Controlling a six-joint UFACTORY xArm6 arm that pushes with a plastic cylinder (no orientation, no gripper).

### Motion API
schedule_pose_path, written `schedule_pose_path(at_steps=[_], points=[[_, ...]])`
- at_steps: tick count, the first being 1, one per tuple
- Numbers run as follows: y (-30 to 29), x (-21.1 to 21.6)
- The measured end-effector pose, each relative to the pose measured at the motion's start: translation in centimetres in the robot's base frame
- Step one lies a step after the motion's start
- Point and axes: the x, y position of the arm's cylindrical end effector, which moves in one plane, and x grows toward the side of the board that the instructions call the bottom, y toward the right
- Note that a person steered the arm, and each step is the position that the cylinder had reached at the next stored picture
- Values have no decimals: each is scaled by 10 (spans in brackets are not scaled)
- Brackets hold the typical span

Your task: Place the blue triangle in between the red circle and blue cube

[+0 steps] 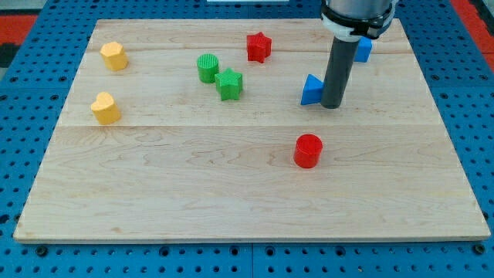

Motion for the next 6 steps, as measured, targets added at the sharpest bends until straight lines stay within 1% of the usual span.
schedule_pose_path(at_steps=[1, 2, 3, 4, 5, 6], points=[[-71, 0], [-84, -15], [-23, -52], [9, -54], [30, -42], [45, -60]])
